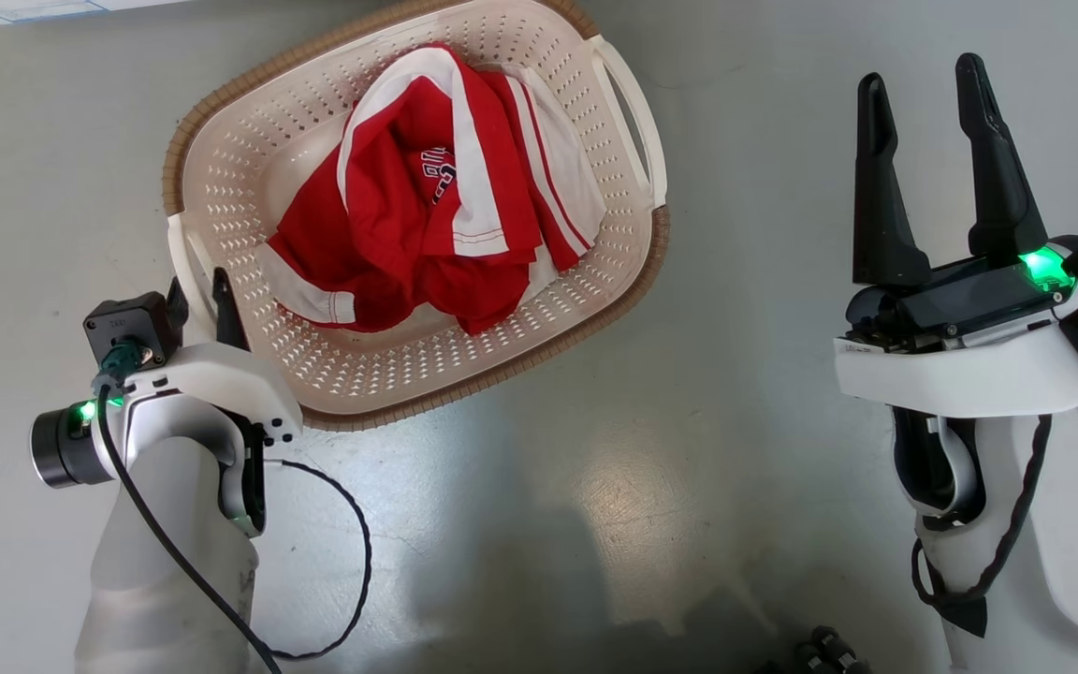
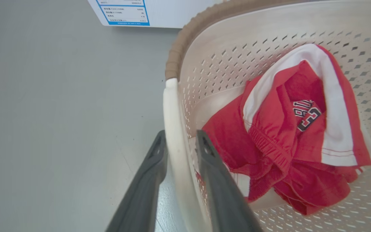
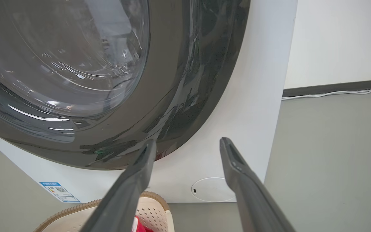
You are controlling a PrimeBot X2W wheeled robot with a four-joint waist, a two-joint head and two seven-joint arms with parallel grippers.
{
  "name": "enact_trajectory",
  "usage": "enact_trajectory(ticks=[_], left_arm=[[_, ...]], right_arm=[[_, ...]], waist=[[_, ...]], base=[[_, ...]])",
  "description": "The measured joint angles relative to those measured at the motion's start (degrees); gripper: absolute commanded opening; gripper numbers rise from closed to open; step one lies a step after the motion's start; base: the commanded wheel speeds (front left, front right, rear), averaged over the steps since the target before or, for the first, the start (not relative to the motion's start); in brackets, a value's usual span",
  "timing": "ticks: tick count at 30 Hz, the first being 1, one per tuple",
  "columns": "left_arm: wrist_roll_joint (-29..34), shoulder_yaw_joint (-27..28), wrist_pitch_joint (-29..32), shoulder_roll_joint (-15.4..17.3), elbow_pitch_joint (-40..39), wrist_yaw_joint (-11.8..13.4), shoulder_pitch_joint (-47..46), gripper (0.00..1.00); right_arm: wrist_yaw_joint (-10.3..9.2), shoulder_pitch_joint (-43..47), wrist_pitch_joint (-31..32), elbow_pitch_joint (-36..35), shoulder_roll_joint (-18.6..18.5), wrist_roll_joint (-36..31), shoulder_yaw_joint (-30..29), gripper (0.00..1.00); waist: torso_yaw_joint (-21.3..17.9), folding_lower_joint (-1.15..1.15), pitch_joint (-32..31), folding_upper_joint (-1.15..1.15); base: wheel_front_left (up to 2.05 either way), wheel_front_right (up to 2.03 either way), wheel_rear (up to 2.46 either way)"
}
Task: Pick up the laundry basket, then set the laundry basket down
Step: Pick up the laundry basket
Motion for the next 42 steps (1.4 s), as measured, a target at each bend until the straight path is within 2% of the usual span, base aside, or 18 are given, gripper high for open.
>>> enact_trajectory(ticks=[8,11,14,28,42], left_arm=[[0.9,0.6,0.0,0.3,0.7,0.1,-0.1,0.31],[0.9,0.6,0.0,0.3,0.7,0.1,-0.2,0.2],[1.0,0.7,0.0,0.4,0.8,0.1,-0.2,0.0],[2.4,0.8,0.0,0.8,1.1,0.1,-0.4,0.0],[2.9,1.3,0.0,2.6,1.3,0.6,-2.4,0.0]], right_arm=[[0.0,0.0,0.0,0.0,0.0,0.0,0.2,1.0],[0.0,0.0,0.0,0.0,0.0,0.1,0.2,1.0],[0.01,0.0,0.0,0.0,0.0,0.6,0.2,1.0],[0.01,0.0,0.0,0.1,0.0,1.0,0.3,1.0],[0.01,0.0,0.0,0.0,0.0,1.0,0.1,1.0]], waist=[[-0.5,0.0,-0.3,0.0],[-0.6,0.0,-0.4,0.0],[-0.7,0.0,-0.5,0.0],[-1.1,0.0,-0.8,0.0],[-1.4,0.0,-0.2,0.0]], base=[[0.0,0.0,0.0],[0.0,0.0,0.0],[0.0,0.0,0.0],[0.0,0.0,0.0],[0.0,0.0,0.0]])
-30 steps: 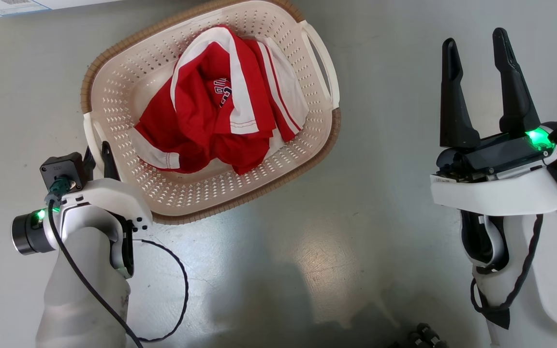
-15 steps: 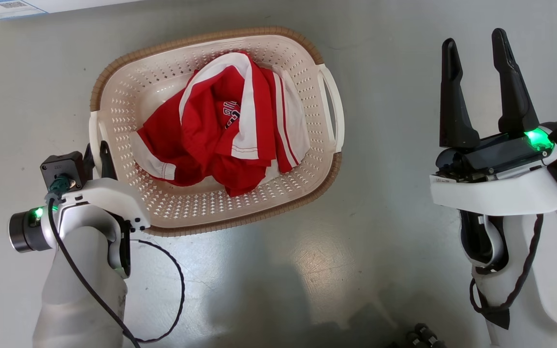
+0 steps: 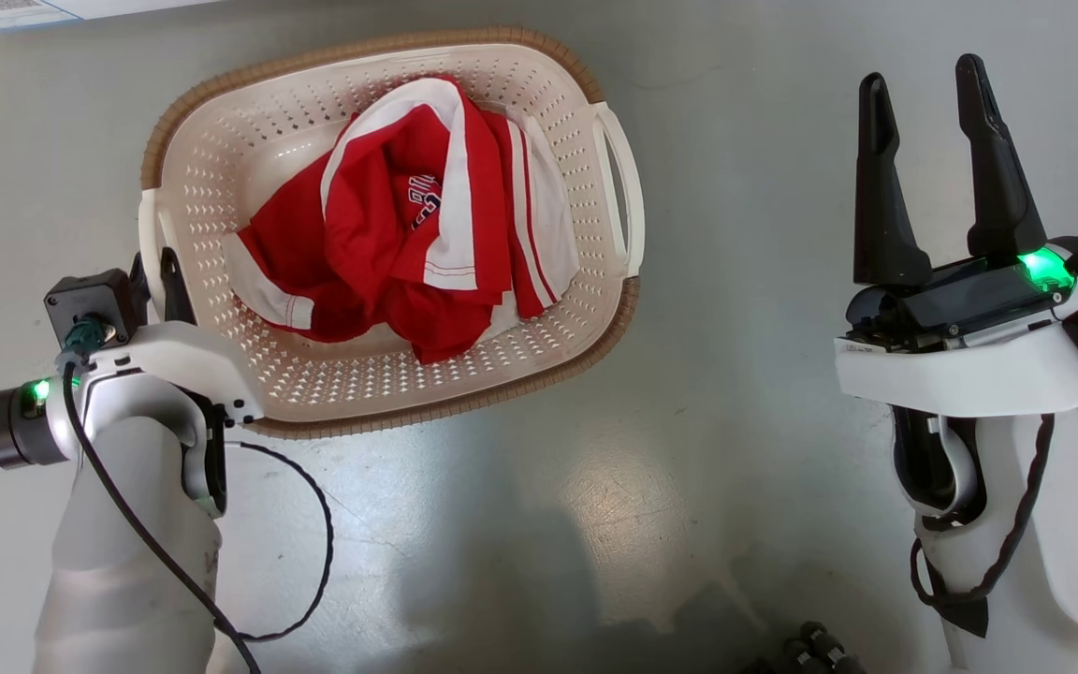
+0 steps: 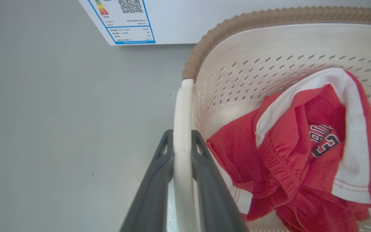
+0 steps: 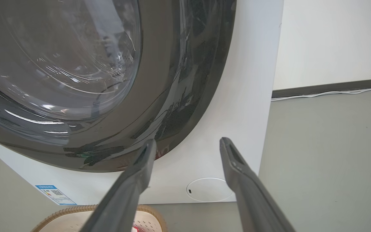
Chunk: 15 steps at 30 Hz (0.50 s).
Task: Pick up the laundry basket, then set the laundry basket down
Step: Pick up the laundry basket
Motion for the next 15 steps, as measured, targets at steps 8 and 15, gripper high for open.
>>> enact_trajectory(ticks=[8,15], left_arm=[[0.6,-0.7,0.0,0.4,0.7,0.0,-0.4,0.0],[0.6,-0.8,0.0,0.4,0.9,0.1,-0.4,0.0]], right_arm=[[0.0,0.0,0.0,0.0,0.0,0.0,0.1,1.0],[0.0,0.0,0.0,0.0,0.0,0.0,0.1,1.0]], waist=[[0.0,0.0,0.1,0.0],[0.0,0.0,0.2,0.0]], base=[[0.0,0.0,0.0],[0.0,0.0,0.0]])
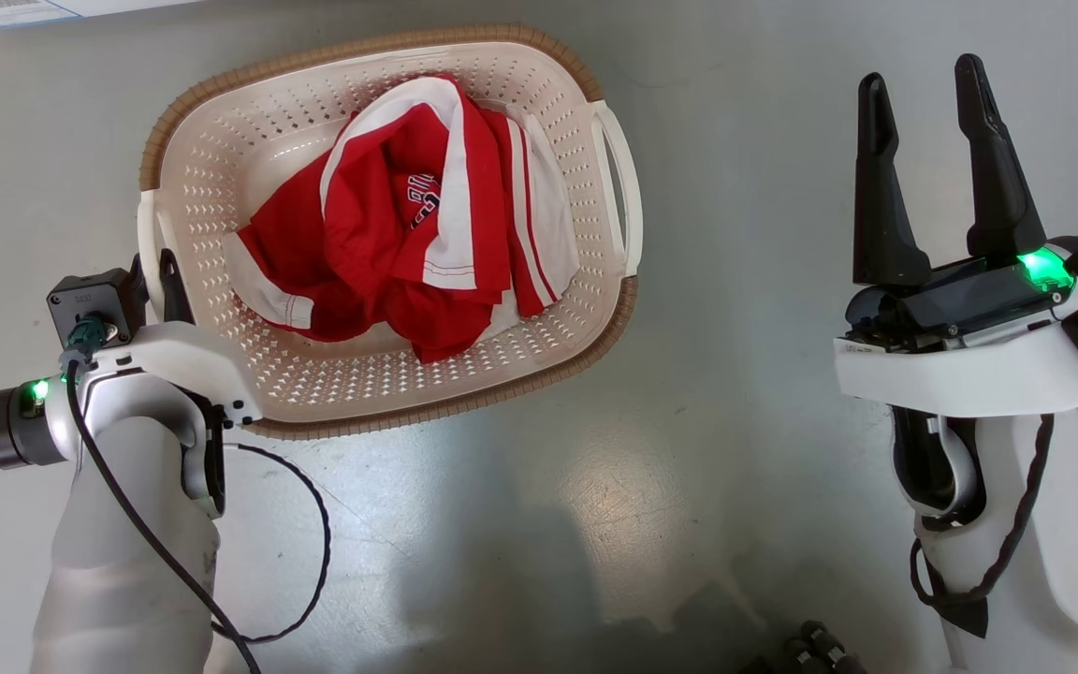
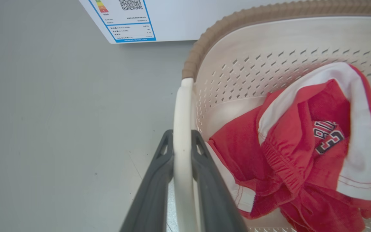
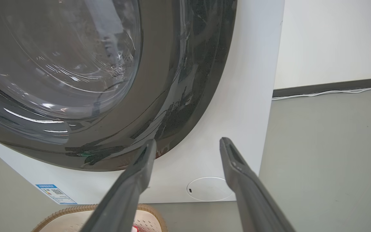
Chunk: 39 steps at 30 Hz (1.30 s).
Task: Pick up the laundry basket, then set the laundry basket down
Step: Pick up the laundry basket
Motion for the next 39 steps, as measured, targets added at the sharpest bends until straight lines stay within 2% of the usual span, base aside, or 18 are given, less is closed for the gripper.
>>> enact_trajectory(ticks=[2,4,7,8,18,28,39], left_arm=[[0.0,-0.1,0.0,0.0,0.1,0.0,0.0,0.29],[0.0,-0.2,0.0,0.2,0.1,0.0,0.0,0.47],[0.0,-0.4,0.0,0.3,0.0,0.3,0.0,0.96],[0.0,-0.4,0.0,0.3,0.0,0.3,0.0,1.0],[0.0,-0.7,0.0,0.3,-4.5,0.4,0.1,1.0],[0.1,-1.0,0.0,-1.2,-16.9,0.3,6.2,1.0],[0.1,-3.5,-0.1,-3.4,-31.1,-0.1,16.1,1.0]], right_arm=[[-0.01,0.0,0.0,0.0,0.0,0.0,0.0,1.0],[0.0,0.0,0.0,0.0,0.0,0.0,0.0,1.0],[0.0,0.0,0.0,0.0,0.0,0.0,0.0,1.0],[0.0,0.0,0.0,0.0,0.0,0.0,0.0,1.0],[0.0,0.0,0.0,0.8,0.0,0.0,0.0,1.0],[0.0,0.2,0.0,2.0,0.0,0.0,-0.6,1.0],[0.0,4.3,0.0,5.2,0.0,-0.7,-1.9,1.0]], waist=[[0.0,0.0,0.0,0.0],[0.0,0.0,0.0,0.0],[-0.1,0.0,-0.1,0.0],[-0.1,0.0,-0.2,0.0],[0.3,0.0,-1.6,0.0],[1.0,0.0,-6.5,0.0],[2.2,0.0,-15.4,0.0]], base=[[0.0,0.0,0.0],[0.0,0.0,0.0],[0.0,0.0,0.0],[0.0,0.0,0.0],[0.0,0.0,0.0],[0.0,0.0,0.0],[0.0,0.0,0.0]])
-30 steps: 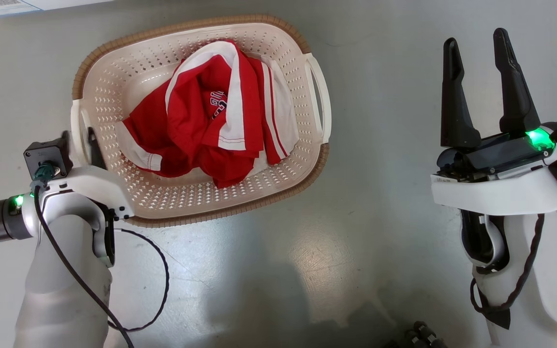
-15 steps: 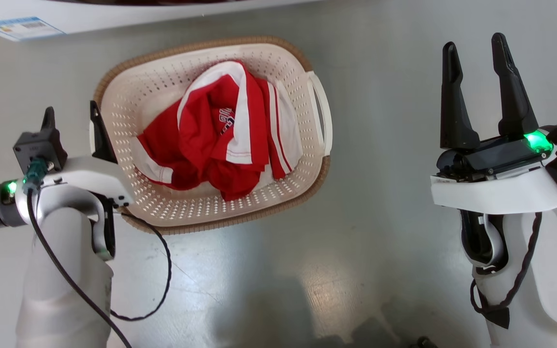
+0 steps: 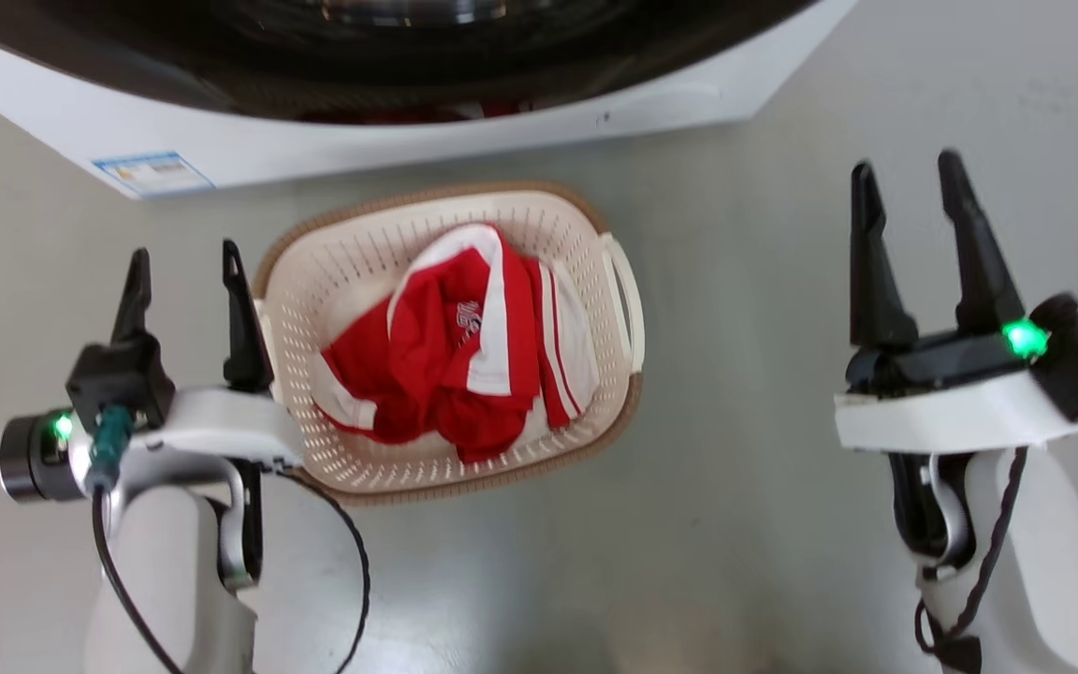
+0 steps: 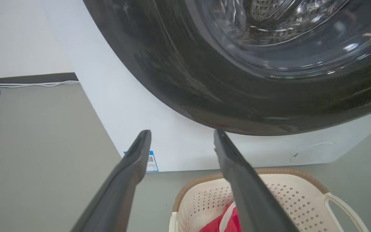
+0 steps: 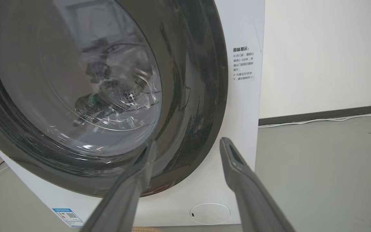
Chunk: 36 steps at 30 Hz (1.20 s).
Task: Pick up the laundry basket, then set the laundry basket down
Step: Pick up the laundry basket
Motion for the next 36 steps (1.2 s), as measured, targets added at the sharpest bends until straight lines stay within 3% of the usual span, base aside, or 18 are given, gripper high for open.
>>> enact_trajectory(ticks=[16,29,36], left_arm=[[-0.6,-3.8,0.0,-0.9,-9.7,1.9,19.7,1.0],[-1.8,-6.6,0.0,-0.7,-11.2,2.8,31.9,1.0],[-1.8,-7.4,0.1,-0.6,-11.3,2.8,34.3,1.0]], right_arm=[[0.0,13.9,0.0,3.6,0.1,-1.7,0.3,1.0],[0.0,22.1,0.0,6.8,0.2,-1.7,1.5,1.0],[0.0,23.6,0.0,7.5,0.2,-1.7,1.2,1.0]], waist=[[1.0,0.0,-17.6,0.0],[2.0,0.0,-30.0,0.0],[2.4,0.0,-33.0,0.0]], base=[[0.0,0.0,0.0],[0.0,0.0,0.0],[0.0,0.0,0.0]])
